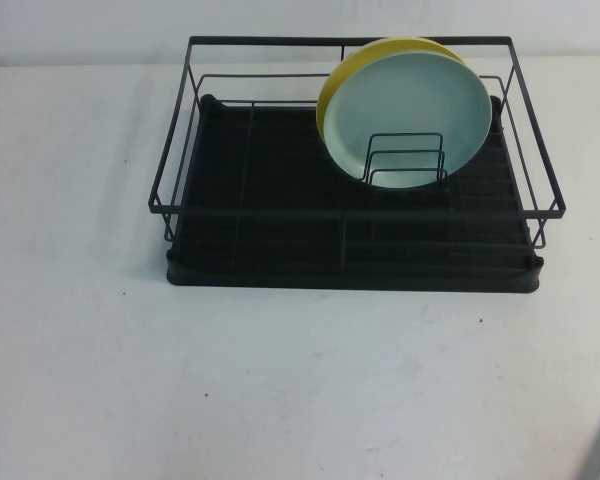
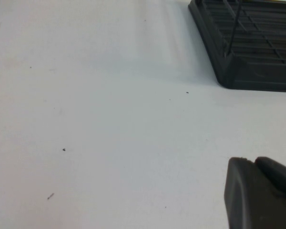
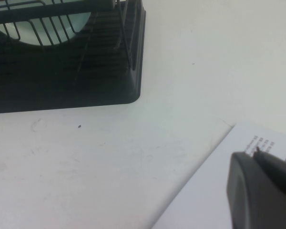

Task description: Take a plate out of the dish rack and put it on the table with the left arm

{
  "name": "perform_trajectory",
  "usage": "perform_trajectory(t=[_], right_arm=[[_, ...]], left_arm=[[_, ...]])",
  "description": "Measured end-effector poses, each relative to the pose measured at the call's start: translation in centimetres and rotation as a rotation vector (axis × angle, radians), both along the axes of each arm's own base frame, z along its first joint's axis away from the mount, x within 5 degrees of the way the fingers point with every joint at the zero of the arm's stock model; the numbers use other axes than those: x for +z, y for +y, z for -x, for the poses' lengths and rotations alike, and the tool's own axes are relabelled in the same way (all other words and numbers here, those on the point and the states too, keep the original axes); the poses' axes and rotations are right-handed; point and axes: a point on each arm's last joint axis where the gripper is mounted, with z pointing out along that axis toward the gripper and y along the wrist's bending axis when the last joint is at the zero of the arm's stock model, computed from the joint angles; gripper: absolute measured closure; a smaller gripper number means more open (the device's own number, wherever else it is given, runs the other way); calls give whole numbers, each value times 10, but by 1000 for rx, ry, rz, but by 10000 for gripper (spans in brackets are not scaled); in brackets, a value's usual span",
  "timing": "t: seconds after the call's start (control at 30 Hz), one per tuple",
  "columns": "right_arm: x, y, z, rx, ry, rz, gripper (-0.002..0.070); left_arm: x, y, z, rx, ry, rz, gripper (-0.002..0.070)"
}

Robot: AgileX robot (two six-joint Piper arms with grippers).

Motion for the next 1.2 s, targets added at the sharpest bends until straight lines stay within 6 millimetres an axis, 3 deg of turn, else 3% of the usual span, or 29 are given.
perform_trajectory(t=[1.0,1.07,1.2], right_arm=[[0,0,0,0,0,0,694],[0,0,0,0,0,0,694],[0,0,0,0,0,0,694]], left_arm=[[0,0,0,0,-2,-2,678],[2,-2,0,7,-5,96,678],[12,-8,-1,48,-17,618,678]])
